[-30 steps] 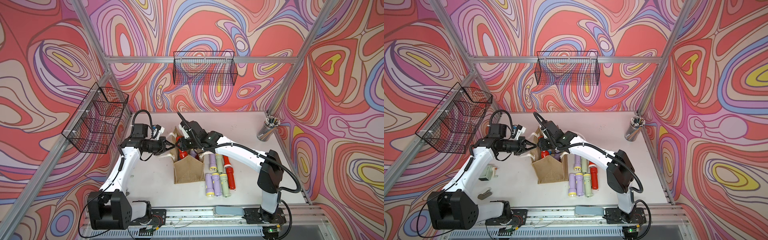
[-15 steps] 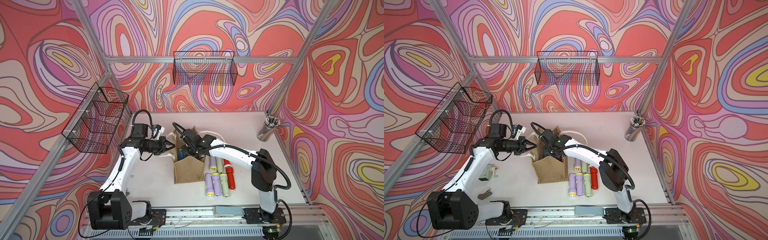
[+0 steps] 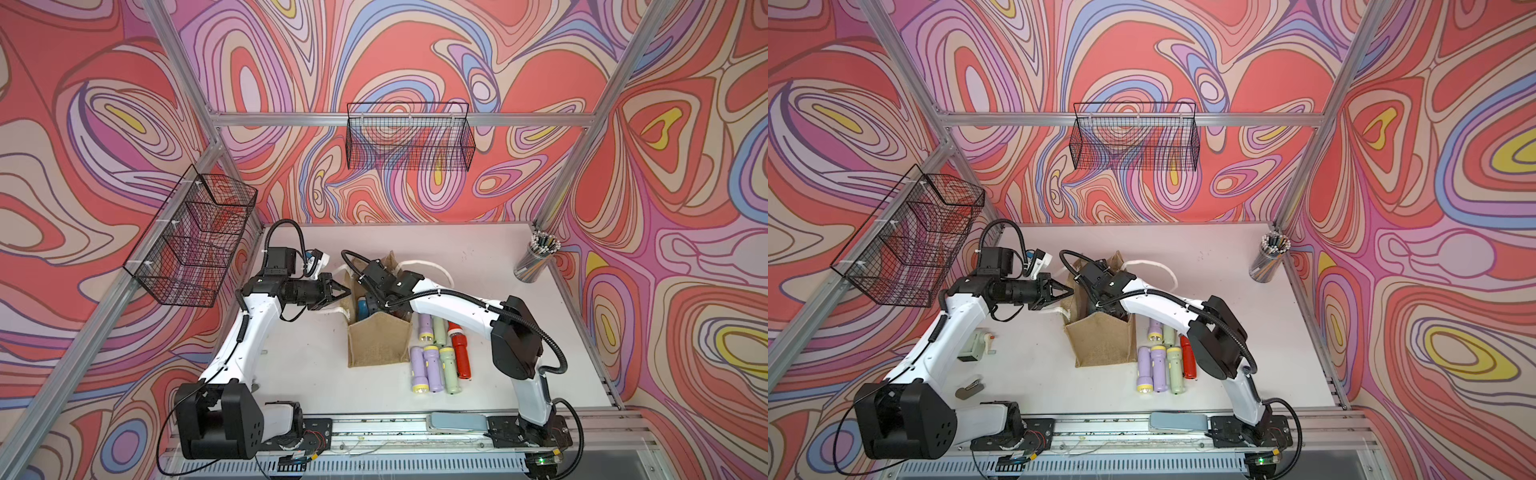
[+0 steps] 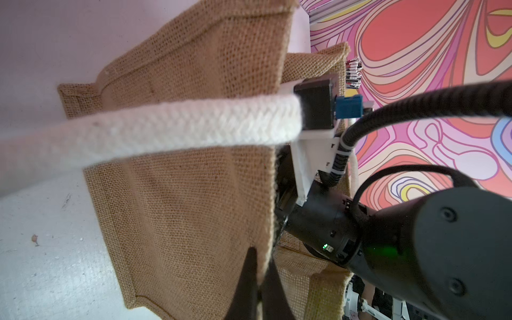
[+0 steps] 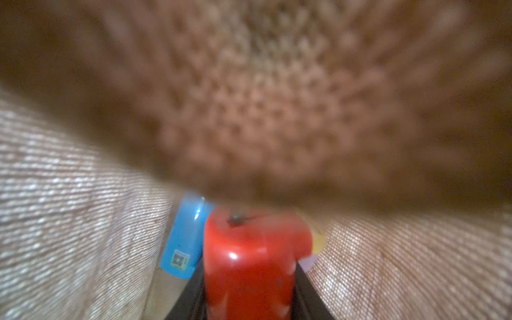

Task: Put the flashlights into the tote bags
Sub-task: Place the flashlight in the canvas bag.

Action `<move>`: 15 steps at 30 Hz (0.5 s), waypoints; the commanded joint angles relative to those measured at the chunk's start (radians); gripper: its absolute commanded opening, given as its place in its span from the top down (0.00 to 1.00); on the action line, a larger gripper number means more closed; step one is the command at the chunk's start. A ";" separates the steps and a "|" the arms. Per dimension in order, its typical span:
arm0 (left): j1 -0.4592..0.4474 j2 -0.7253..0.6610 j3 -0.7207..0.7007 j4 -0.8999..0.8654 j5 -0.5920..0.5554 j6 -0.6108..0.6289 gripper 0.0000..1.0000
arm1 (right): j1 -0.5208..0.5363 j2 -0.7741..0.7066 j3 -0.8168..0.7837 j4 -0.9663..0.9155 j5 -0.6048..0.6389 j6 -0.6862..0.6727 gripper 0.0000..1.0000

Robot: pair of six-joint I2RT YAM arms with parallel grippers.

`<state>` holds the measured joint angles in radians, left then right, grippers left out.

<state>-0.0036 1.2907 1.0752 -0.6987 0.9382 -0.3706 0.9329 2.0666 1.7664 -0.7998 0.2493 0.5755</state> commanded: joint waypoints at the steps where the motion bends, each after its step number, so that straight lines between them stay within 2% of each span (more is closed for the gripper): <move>1: 0.002 -0.017 0.007 0.011 0.008 0.010 0.97 | -0.006 0.036 0.011 -0.081 0.024 0.034 0.71; 9: 0.002 -0.022 0.006 0.011 0.009 0.010 0.97 | -0.005 -0.013 0.041 -0.085 0.020 -0.027 0.43; 12: 0.002 -0.024 0.006 0.011 0.009 0.010 0.97 | -0.005 -0.045 0.057 -0.081 0.021 -0.053 0.37; 15: 0.002 -0.028 0.004 0.011 0.008 0.010 0.97 | -0.005 -0.078 0.073 -0.080 0.025 -0.071 0.35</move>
<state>-0.0036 1.2881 1.0752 -0.6983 0.9379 -0.3706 0.9325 2.0502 1.8046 -0.8413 0.2527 0.5297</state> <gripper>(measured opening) 0.055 0.648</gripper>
